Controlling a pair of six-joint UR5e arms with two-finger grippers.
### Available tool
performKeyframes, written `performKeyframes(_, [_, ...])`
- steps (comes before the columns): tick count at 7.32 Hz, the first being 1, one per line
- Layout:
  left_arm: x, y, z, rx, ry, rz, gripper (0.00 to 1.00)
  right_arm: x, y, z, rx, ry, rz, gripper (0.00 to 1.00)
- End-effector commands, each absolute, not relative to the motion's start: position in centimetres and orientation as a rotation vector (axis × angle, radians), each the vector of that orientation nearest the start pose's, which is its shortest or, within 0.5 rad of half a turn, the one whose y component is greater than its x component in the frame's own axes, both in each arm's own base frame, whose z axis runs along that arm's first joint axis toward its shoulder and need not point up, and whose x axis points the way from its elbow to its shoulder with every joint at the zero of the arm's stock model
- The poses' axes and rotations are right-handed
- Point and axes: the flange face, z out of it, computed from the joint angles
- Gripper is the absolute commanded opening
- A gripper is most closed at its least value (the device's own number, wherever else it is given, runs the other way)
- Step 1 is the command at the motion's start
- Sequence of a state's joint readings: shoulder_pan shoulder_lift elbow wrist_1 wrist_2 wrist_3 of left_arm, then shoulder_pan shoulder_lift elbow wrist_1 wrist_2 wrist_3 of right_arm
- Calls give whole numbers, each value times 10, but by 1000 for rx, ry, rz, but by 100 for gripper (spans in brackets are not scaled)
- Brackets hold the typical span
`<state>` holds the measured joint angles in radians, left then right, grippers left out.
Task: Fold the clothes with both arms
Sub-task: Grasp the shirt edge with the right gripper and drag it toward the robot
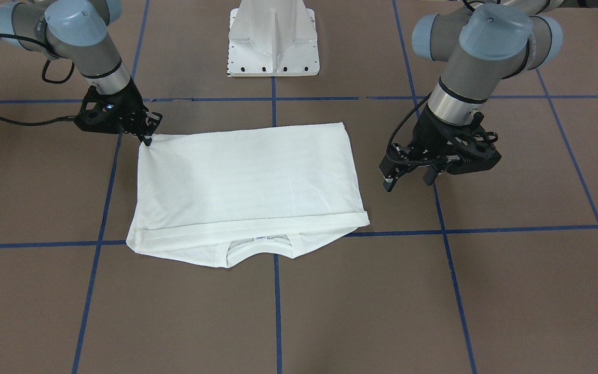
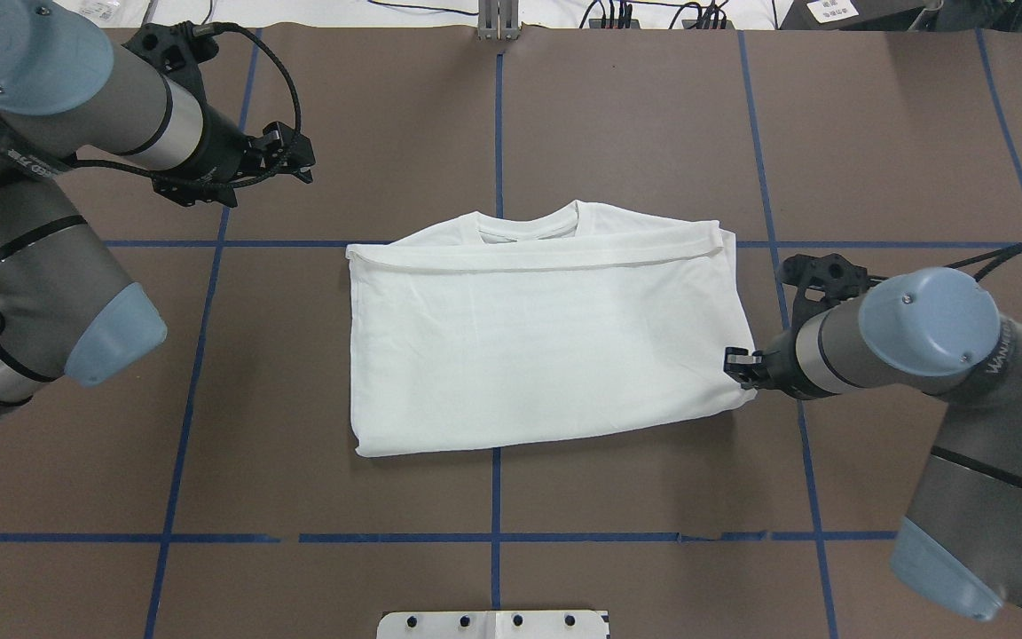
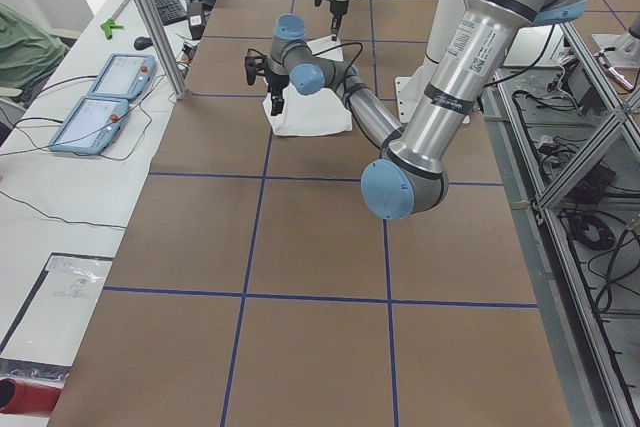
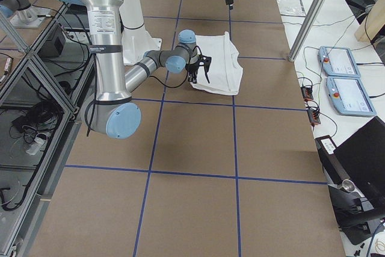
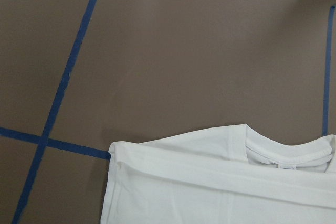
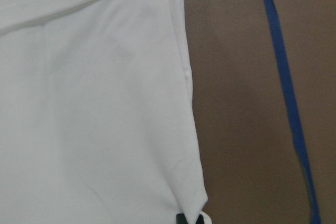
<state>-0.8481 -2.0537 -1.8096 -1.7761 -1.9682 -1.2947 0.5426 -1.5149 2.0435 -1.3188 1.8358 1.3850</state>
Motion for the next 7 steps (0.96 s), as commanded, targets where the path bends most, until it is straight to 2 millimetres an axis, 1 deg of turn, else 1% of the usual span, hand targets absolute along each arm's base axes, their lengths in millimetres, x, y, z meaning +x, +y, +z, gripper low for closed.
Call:
performKeyframes(1, [340, -527, 251, 183, 983, -336, 99, -335, -282, 411, -7, -761, 160, 0])
performKeyframes(2, [339, -527, 251, 183, 983, -336, 99, -327, -246, 410, -57, -756, 93, 0])
performKeyframes(3, [340, -526, 250, 183, 984, -334, 99, -336, -212, 411, -118, -746, 27, 0])
performKeyframes(4, [339, -526, 250, 185, 985, -335, 99, -355, -177, 411, -170, -734, -16, 0])
performKeyframes(5, [340, -526, 252, 195, 976, -341, 99, -366, -146, 400, -206, -743, -63, 0])
performKeyframes(6, [339, -527, 251, 216, 968, -351, 99, -373, -123, 395, -239, -743, -92, 0])
performKeyframes(7, [340, -527, 251, 217, 968, -350, 99, -378, -106, 393, -256, -740, -124, 0])
